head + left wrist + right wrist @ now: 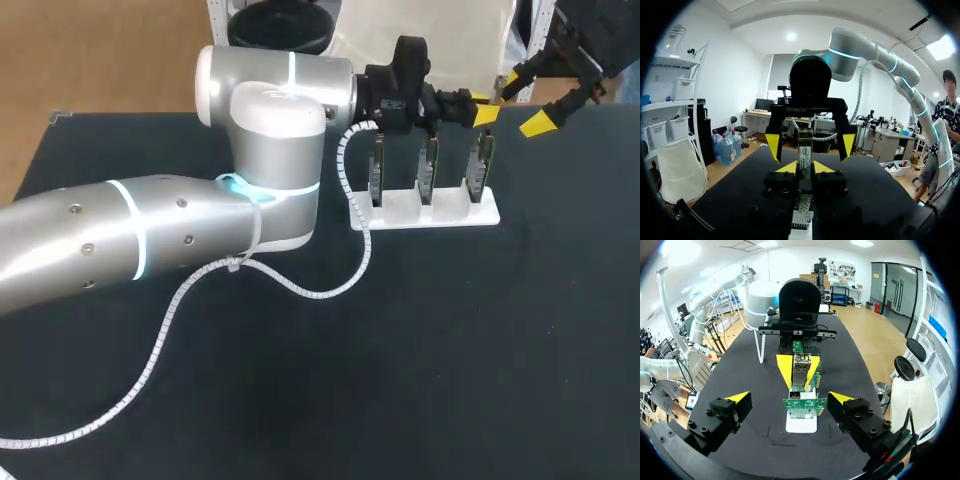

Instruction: Pick up the optical module with the left hand, and insert it into the network port with the right hand.

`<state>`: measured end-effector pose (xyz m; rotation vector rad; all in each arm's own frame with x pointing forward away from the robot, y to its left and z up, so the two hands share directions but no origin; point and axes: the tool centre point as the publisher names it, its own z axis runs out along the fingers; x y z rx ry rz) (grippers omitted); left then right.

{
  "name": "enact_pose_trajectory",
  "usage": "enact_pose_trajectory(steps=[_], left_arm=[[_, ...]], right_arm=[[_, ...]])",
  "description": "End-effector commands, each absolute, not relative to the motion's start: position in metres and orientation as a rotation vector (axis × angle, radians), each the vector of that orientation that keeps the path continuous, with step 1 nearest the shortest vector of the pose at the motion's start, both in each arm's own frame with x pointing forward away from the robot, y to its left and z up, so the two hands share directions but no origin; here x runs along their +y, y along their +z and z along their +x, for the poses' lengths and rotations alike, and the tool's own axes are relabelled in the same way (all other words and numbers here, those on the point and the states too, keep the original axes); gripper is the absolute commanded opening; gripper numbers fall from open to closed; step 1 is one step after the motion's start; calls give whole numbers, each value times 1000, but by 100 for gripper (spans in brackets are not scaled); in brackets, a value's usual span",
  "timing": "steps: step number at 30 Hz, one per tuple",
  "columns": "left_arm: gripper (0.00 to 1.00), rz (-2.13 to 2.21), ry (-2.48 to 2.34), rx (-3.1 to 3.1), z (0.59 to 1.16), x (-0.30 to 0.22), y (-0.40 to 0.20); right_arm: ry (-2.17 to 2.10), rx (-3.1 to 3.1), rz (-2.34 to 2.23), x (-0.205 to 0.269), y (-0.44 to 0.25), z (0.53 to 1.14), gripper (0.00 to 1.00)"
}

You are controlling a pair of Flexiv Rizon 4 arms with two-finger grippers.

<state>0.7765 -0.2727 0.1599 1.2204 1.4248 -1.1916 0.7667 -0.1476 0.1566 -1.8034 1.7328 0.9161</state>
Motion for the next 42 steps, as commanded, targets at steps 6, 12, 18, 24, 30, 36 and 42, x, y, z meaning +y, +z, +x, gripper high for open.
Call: enact_pose_trajectory(steps=[6,12,18,24,30,36,42], left_arm=[[0,1209,-1205,1421,774,-272,155],[0,1212,-1209,1418,774,-274,154],[0,1212,-1209,1418,774,-274,154],[0,1212,-1209,1418,774,-274,154],[0,1212,-1209,1418,774,-274,154],[0,1212,-1209,1418,774,-274,154],[0,1212,-1209,1418,774,-274,154]], right_arm=[[908,1734,-1800,-147,156,764,100],[908,1734,-1800,-147,156,764,100],[877,1747,-1789,-149,159,767,100],[836,1738,-1779,-153,170,773,100],[893,1696,-1719,-155,181,777,100],[906,1670,-1732,-151,185,776,100],[920,1655,-1744,-147,186,776,100]])
